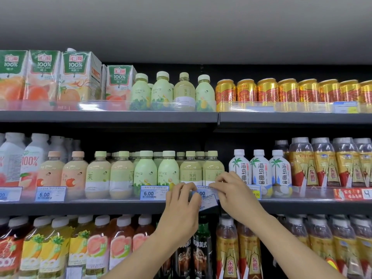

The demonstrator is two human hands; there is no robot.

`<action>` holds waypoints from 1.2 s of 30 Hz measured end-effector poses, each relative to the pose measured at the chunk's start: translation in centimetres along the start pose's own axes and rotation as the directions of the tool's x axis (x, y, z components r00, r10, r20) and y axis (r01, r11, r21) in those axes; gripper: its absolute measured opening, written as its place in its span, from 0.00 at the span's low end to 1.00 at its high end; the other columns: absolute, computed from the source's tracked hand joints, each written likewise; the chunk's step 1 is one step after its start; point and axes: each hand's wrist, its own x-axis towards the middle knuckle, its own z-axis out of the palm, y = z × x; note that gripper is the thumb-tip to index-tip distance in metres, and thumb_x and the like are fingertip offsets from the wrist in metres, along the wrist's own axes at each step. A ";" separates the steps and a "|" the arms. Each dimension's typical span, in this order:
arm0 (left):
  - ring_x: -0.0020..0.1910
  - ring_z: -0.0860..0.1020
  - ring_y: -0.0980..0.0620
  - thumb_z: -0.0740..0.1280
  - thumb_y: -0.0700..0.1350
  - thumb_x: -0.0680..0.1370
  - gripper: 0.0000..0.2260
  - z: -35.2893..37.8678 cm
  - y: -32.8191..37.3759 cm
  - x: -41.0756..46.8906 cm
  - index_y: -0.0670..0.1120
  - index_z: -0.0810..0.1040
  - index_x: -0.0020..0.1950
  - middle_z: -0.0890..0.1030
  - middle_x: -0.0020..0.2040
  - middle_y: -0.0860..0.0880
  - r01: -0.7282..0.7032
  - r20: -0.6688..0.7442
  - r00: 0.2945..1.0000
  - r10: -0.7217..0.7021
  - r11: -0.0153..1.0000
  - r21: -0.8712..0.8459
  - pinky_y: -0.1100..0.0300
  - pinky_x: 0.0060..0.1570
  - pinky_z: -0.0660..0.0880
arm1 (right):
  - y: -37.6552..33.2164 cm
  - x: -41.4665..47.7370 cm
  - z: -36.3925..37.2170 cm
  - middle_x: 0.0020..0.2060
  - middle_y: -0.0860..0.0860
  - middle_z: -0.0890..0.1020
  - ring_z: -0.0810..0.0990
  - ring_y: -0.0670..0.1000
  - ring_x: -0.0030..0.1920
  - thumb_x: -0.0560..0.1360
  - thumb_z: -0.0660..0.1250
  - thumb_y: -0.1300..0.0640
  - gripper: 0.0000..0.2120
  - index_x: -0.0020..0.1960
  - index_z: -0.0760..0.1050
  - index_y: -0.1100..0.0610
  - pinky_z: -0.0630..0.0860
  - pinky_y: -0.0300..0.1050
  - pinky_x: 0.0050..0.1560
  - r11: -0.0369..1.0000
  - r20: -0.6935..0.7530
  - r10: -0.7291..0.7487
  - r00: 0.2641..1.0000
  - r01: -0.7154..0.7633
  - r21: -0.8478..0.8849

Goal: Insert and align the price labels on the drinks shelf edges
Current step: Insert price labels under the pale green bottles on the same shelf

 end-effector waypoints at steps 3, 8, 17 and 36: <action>0.56 0.71 0.42 0.63 0.39 0.77 0.03 -0.2 -0.6 0.3 0.45 0.70 0.48 0.72 0.58 0.47 -0.025 -0.028 0.999 0.024 0.999 -0.020 0.52 0.55 0.64 | -0.4 0.0 -0.5 0.49 0.44 0.76 0.70 0.47 0.53 0.76 0.62 0.59 0.15 0.60 0.80 0.52 0.74 0.44 0.55 1.000 -0.019 0.006 1.000 -0.005 0.031; 0.56 0.72 0.46 0.59 0.46 0.83 0.08 -2.3 -3.5 -1.0 0.45 0.76 0.52 0.74 0.57 0.51 -0.036 -0.113 0.993 0.041 0.998 0.046 0.53 0.53 0.67 | -3.5 0.4 0.3 0.51 0.36 0.76 0.69 0.39 0.56 0.78 0.64 0.53 0.14 0.64 0.76 0.48 0.69 0.37 0.60 0.966 0.017 -0.153 0.988 0.146 0.215; 0.56 0.75 0.47 0.57 0.48 0.85 0.11 -8.1 -13.6 -7.9 0.45 0.77 0.55 0.78 0.56 0.50 0.060 -0.141 0.988 -0.057 0.998 0.019 0.53 0.55 0.70 | -14.0 4.4 6.7 0.43 0.37 0.77 0.75 0.39 0.47 0.78 0.66 0.54 0.06 0.52 0.81 0.49 0.71 0.35 0.52 0.920 -0.017 -0.192 0.981 0.186 0.345; 0.63 0.72 0.40 0.61 0.46 0.80 0.12 -10.0 -23.3 -11.6 0.43 0.76 0.60 0.75 0.59 0.45 0.148 -0.090 0.986 -0.138 0.982 0.115 0.46 0.57 0.71 | -24.4 9.3 12.4 0.44 0.43 0.81 0.79 0.41 0.45 0.77 0.67 0.61 0.07 0.53 0.80 0.53 0.74 0.35 0.47 0.911 -0.303 0.222 0.927 -0.085 0.404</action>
